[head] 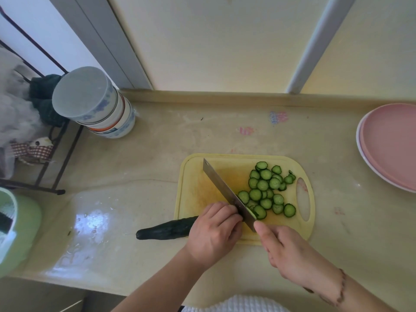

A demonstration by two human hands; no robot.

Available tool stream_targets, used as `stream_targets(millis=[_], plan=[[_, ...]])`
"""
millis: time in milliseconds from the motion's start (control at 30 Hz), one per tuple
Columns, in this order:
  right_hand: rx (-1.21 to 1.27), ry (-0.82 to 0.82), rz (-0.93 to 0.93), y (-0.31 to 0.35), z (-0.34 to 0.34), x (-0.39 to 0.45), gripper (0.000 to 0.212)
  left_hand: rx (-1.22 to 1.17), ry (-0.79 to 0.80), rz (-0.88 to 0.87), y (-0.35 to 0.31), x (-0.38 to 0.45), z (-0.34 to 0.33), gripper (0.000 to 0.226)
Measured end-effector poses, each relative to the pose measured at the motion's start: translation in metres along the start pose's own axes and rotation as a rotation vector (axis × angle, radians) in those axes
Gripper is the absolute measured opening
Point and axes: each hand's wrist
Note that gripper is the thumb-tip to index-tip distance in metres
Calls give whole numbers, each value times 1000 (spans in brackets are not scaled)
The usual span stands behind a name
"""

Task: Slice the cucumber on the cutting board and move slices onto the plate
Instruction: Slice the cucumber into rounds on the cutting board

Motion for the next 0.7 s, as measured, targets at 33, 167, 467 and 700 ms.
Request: stream_targets(millis=[33,167,467,700], plan=[[-20,1,-8,-1,-1,3,58,2,1,0,0,0,0,3],[-26,3,-13,-3,1,8,57,12,6,3,0,0,1,4],[117,19,-48,1,20,1,55,23,75,12,-5,1,9,4],[-59,13,114,29,39,-6,47,-66,-107,-141,-18,8,38,16]])
Point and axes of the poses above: each hand's wrist, its own x-axis towards the middle knuckle, its own z-axis out of the back of the hand, y = z × x, and after that the axes turned 15 degrees about y, right-handed
